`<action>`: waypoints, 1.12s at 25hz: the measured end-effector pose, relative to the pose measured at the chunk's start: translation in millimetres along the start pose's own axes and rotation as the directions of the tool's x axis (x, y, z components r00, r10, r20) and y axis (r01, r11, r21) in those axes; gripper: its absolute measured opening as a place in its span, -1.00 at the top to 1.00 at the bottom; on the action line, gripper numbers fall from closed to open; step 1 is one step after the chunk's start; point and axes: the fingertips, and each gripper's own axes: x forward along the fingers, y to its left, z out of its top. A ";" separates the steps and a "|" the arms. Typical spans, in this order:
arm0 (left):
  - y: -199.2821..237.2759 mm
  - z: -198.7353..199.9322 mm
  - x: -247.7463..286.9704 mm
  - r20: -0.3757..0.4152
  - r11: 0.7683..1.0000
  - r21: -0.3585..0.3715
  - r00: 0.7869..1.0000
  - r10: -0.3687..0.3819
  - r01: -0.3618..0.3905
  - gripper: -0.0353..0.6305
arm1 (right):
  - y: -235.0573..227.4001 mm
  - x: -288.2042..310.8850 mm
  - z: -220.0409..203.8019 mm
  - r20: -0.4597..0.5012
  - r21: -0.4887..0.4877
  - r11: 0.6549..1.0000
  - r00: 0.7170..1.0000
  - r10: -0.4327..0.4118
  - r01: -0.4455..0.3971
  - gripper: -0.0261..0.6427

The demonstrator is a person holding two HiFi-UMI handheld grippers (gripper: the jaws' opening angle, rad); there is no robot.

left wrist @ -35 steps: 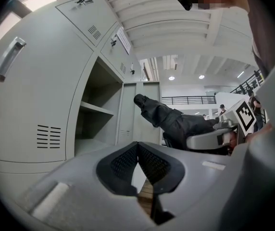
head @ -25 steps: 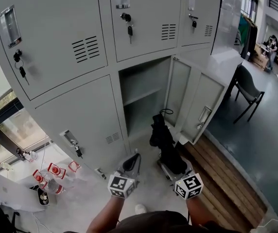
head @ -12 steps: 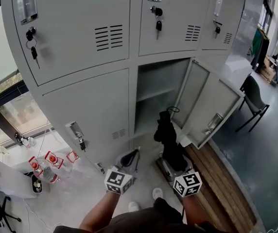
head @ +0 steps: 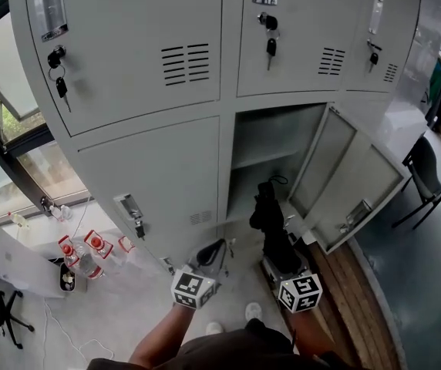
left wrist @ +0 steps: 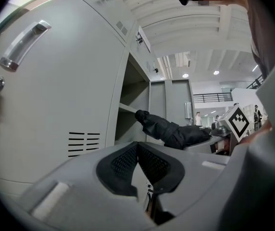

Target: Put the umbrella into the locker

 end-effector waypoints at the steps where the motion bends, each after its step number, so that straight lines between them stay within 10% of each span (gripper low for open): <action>1: 1.2 0.0 1.9 -0.008 1.000 -0.006 1.000 0.014 -0.014 0.88 | -2.0 4.3 -0.1 -0.005 0.004 1.000 1.000 0.014 -0.014 0.18; 28: 33.8 -11.1 25.3 -0.049 0.959 -0.015 0.958 0.283 -0.284 0.88 | -50.4 131.0 29.9 -0.086 0.002 0.985 0.981 0.174 -0.175 0.18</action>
